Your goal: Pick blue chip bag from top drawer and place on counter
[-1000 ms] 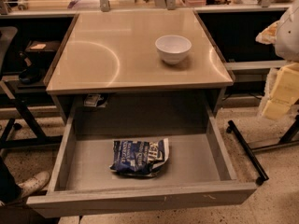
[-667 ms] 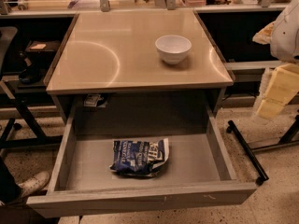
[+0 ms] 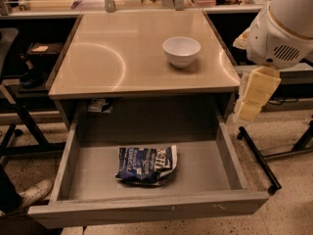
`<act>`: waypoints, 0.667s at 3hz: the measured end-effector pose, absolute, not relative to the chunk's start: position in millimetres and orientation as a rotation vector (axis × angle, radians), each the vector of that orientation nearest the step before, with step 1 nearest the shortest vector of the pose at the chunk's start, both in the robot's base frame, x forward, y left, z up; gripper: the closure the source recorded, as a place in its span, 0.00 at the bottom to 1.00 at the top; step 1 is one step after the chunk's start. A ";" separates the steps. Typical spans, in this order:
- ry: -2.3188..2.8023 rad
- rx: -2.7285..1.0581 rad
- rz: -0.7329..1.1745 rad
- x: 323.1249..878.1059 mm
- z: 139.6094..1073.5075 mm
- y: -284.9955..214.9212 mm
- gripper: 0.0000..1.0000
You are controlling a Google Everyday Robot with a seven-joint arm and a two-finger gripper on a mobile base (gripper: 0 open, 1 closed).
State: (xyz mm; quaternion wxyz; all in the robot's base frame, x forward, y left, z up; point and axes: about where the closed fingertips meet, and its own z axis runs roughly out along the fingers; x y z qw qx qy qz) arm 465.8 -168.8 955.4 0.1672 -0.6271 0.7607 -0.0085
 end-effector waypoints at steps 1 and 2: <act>2.164 -1.786 -0.022 466.0 955.2 -168.4 0.00; 2.164 -1.798 0.006 453.9 934.0 -148.1 0.00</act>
Offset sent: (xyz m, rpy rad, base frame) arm -0.0369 0.0596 -0.0669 0.0292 0.0642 0.0276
